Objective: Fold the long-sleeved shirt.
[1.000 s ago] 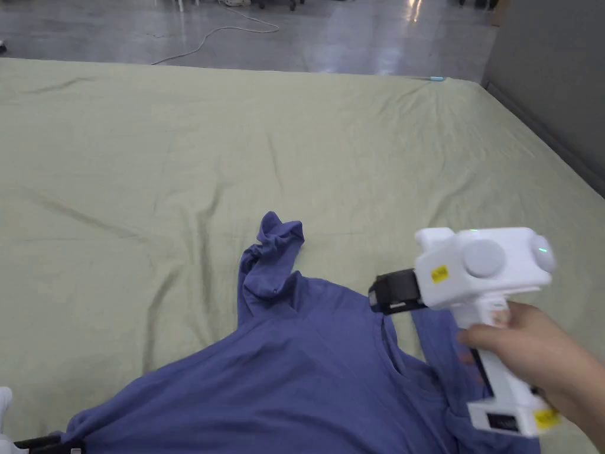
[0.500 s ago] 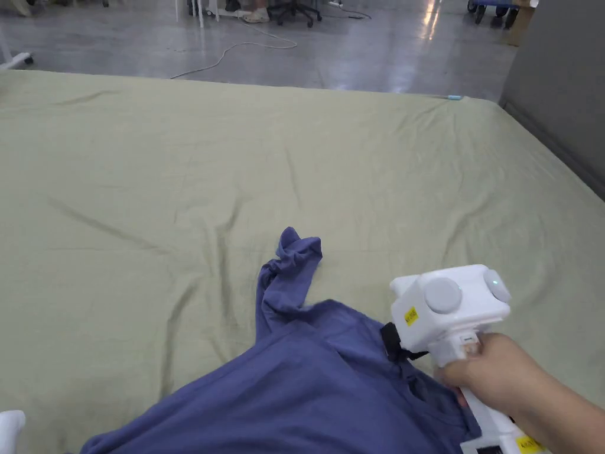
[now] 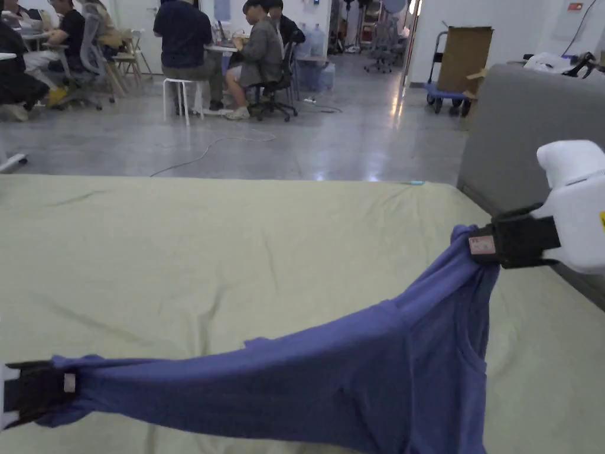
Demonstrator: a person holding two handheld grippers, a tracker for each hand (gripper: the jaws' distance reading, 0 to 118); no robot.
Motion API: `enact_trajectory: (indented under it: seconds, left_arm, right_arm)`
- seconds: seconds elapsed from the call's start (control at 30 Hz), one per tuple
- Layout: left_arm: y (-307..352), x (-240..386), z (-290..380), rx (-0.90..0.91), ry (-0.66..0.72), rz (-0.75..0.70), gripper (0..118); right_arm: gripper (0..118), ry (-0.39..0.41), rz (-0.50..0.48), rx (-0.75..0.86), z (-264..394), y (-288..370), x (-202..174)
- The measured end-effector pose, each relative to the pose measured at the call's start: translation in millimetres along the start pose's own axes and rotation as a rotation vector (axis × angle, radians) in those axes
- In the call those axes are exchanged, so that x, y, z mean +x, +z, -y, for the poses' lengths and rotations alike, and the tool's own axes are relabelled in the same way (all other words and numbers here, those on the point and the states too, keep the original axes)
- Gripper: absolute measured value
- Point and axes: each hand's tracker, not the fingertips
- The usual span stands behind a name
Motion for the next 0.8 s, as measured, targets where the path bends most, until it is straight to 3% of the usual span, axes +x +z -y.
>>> enact_trajectory:
  seconds: [0.1,0.3,0.4,0.5,0.57,0.8]
  left_arm:
    - [9,20,-69,0.087,-0.045,0.045,5]
    - [9,46,-213,0.206,-0.023,0.03,5]
    - [0,55,-283,0.223,0.013,0.005,5]
    - [-9,67,-344,0.249,0.012,-0.033,5]
    - [-13,76,-373,0.271,-0.011,-0.078,5]
    - [-32,75,-413,0.339,0.047,-0.069,5]
  right_arm:
    - [1,0.075,0.064,0.088,-54,29,-3]
    - [1,0.11,0.258,0.174,-180,33,8]
    - [1,0.064,0.333,0.183,-241,14,26]
    - [1,-0.034,0.311,0.201,-289,-8,45]
    - [1,-0.043,0.341,0.206,-310,-23,50]
    - [1,-0.155,0.331,0.218,-336,-64,76]
